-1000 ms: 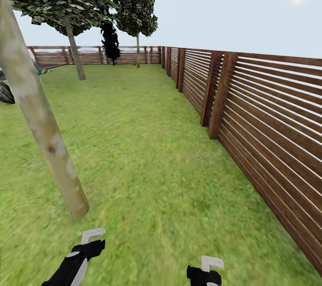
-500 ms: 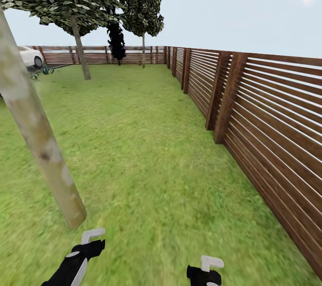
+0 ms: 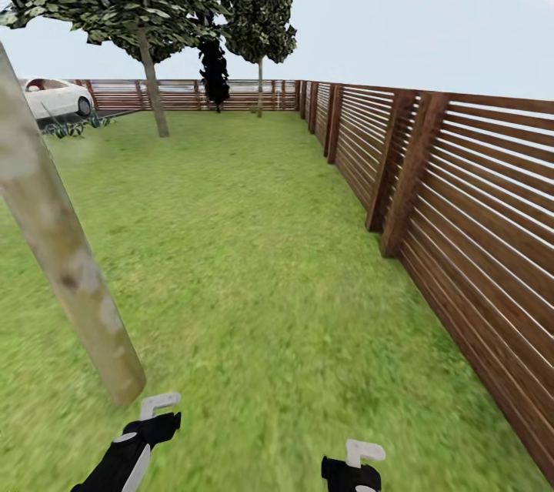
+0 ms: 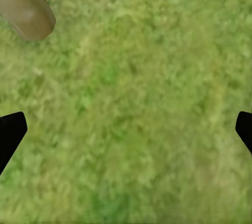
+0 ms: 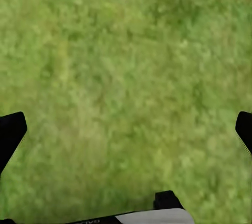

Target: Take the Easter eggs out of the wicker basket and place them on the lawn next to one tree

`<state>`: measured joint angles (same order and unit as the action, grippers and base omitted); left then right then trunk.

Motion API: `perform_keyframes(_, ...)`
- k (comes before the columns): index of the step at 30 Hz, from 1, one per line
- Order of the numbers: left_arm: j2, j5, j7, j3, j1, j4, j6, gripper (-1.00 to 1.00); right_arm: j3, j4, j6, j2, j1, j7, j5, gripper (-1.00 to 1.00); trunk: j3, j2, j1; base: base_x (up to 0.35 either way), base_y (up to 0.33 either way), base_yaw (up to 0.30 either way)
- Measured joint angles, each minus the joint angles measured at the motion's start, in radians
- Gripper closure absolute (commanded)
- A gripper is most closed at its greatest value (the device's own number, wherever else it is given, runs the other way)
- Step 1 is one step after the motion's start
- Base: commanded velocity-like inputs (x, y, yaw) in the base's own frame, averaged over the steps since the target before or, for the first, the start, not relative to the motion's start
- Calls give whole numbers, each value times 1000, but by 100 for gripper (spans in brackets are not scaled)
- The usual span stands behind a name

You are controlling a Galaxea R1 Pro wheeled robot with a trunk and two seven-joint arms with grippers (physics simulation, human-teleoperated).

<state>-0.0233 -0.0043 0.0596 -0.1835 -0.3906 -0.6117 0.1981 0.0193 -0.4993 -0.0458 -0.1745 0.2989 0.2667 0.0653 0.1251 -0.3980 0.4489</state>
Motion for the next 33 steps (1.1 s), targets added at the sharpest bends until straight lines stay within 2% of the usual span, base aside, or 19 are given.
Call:
perform_keyframes(27,0,0,0,0,0,0,0,-100,0,0,0,0,0,0,0,-100,0,0,0,296,-94,9)
perform_keyframes(33,0,0,0,0,0,0,0,-100,1,0,0,0,0,0,-1,-100,0,0,0,316,-8,144)
